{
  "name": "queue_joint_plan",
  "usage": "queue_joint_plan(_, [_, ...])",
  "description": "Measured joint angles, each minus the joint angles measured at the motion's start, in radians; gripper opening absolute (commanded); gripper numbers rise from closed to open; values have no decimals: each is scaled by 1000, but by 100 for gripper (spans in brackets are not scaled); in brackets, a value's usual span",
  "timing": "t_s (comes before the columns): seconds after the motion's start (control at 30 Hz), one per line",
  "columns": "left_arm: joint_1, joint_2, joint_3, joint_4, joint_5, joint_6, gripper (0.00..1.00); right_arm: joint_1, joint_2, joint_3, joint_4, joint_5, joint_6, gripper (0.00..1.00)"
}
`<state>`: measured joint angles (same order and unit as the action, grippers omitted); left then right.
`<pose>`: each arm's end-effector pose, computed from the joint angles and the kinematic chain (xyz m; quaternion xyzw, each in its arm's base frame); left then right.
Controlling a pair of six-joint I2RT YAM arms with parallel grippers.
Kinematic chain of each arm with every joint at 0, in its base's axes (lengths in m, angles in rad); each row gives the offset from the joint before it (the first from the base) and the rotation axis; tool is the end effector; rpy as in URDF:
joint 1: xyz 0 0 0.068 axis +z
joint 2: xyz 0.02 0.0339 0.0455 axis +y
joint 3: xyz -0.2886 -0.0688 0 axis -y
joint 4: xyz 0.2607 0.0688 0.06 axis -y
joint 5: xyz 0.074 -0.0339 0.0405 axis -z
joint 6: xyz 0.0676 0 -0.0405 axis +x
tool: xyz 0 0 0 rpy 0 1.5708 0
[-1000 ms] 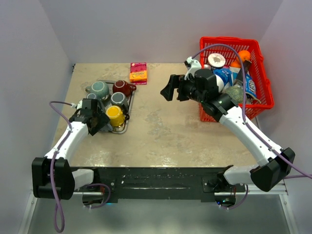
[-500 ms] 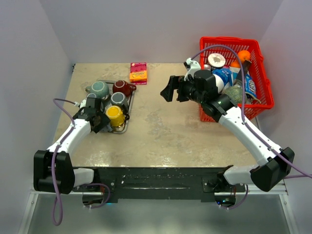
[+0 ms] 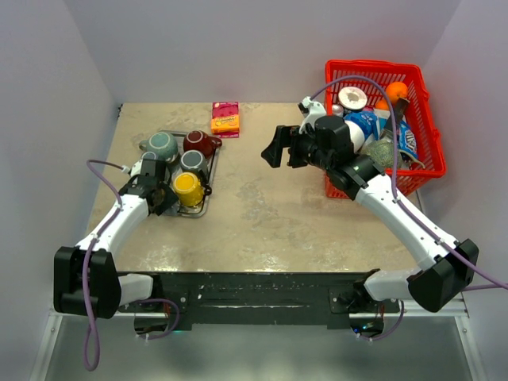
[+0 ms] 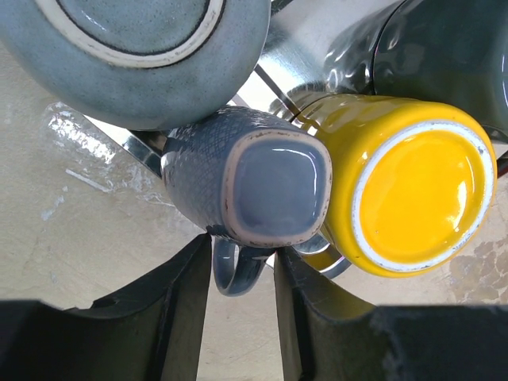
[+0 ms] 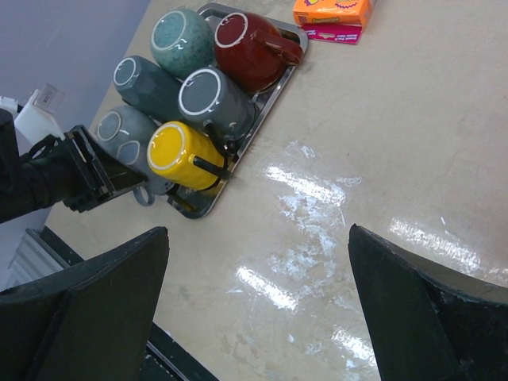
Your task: Turn the mug right side up
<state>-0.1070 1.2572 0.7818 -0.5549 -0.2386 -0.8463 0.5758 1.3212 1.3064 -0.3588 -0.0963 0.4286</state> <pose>0.2623 -0.0121 0.2023 -0.3753 0.8807 -0.0197 0.2881 0.2832 0.1916 0.3977 -0.0877 0.8209 0.3058 0.4742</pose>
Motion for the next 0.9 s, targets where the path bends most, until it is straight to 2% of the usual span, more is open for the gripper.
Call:
queue_joint_plan(0.4, [-8, -9, 0, -8, -2, 0, 18, 0, -1, -6, 1, 0, 1, 99])
queue_joint_plan(0.53, [-8, -22, -10, -7, -2, 0, 0, 0, -3, -14, 5, 0, 1, 99])
queue_joint_plan(0.9, [-8, -55, -12, -37, -3, 12, 0, 0, -6, -22, 9, -18, 16, 99])
